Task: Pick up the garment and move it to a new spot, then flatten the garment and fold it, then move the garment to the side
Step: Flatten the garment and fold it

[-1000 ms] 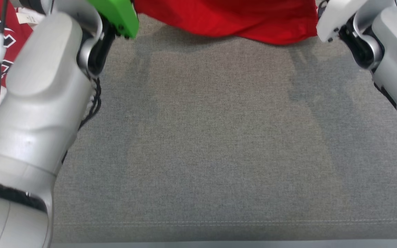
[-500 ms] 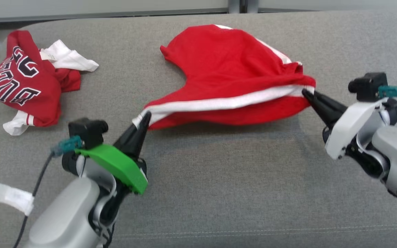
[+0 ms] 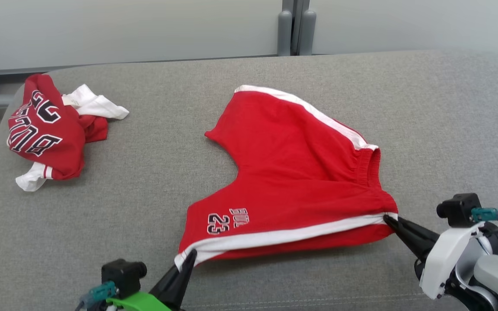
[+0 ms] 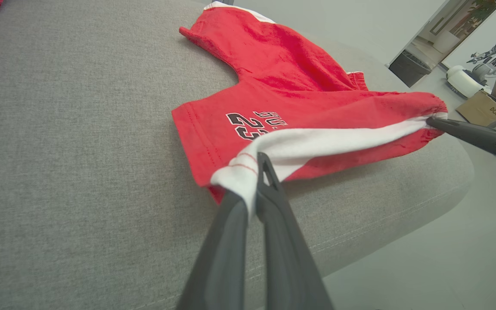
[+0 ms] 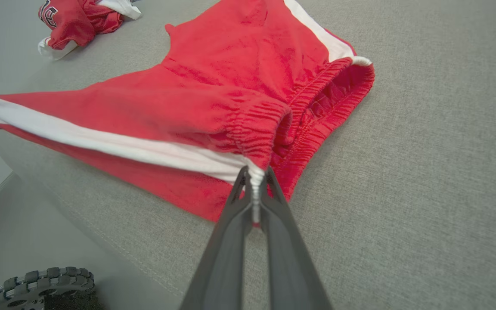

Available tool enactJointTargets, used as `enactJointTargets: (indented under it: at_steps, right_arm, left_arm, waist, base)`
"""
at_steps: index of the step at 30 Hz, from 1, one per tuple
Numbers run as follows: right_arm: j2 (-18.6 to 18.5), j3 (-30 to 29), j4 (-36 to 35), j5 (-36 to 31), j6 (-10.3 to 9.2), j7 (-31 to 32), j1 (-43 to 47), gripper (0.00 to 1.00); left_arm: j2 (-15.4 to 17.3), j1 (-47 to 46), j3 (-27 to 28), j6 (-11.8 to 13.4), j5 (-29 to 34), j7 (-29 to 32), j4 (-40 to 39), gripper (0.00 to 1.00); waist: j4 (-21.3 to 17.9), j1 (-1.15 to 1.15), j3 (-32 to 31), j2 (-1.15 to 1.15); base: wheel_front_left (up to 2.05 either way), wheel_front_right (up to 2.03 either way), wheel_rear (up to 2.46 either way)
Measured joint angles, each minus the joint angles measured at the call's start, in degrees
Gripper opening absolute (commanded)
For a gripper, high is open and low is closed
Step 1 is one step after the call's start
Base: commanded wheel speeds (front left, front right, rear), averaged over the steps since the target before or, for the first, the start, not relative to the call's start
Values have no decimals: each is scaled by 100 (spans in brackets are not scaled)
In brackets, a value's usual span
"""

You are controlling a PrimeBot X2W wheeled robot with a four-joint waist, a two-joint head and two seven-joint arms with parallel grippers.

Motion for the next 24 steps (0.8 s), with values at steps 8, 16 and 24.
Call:
enactJointTargets:
  at_steps: [8,16,24]
  right_arm:
    - [66,-699,-346,-628,0,-8,1243,0]
    - [102,-1032,-579,-878,0,-4,1940,0]
    - [219,-1311,-773,-1029,0,226,2015,0]
  left_arm:
    - [137,703,-140,357,78,-172,-515,0]
    - [367,1084,-210,611,85,-97,-1000,0]
    - [515,929,-115,648,76,66,-1118,0]
  waist:
    - [-28,0,-202,0]
    - [-79,0,-213,0]
    - [-112,0,-188,0]
  base:
    - [0,0,0]
    - [0,0,0]
    - [0,0,0]
